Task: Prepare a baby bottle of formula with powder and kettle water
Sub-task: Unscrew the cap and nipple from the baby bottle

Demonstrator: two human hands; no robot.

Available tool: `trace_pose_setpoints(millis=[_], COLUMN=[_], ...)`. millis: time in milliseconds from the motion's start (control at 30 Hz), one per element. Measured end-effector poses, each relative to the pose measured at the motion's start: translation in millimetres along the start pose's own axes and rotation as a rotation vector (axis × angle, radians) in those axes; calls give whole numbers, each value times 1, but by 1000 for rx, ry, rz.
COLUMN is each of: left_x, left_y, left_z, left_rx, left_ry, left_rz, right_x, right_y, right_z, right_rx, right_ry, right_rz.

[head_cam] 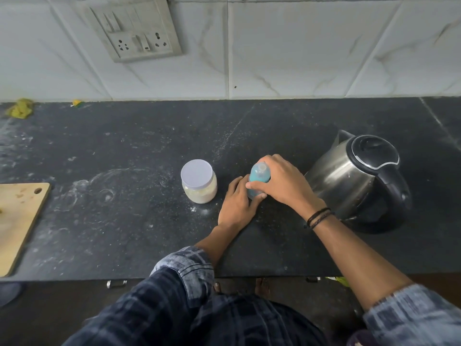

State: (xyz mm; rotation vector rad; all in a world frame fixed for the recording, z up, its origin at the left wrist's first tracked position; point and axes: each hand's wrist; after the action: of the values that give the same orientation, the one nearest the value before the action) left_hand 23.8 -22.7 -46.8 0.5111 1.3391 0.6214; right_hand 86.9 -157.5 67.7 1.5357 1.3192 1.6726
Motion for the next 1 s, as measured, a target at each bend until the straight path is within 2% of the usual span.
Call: trace_pose_setpoints(millis=[367, 1000], left_x=[-2, 4], left_y=[3, -3], left_z=[1, 3], left_rx=[-2, -10], left_ry=[-6, -31], left_rz=[-24, 9], right_x=[4, 3], right_y=[-13, 0], right_z=[2, 11], right_rx=[-77, 41], right_ry=[-31, -13], right_rz=[-6, 14])
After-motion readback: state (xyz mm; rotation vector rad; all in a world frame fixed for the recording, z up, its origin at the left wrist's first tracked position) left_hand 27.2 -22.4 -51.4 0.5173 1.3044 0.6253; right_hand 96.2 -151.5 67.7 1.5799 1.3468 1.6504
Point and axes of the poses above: each hand's wrist, its own z-axis towards the middle knuckle, its own y-axis out of the back of the hand, x = y × z, and after that the axes turned 10 degrees about -y, right-handed
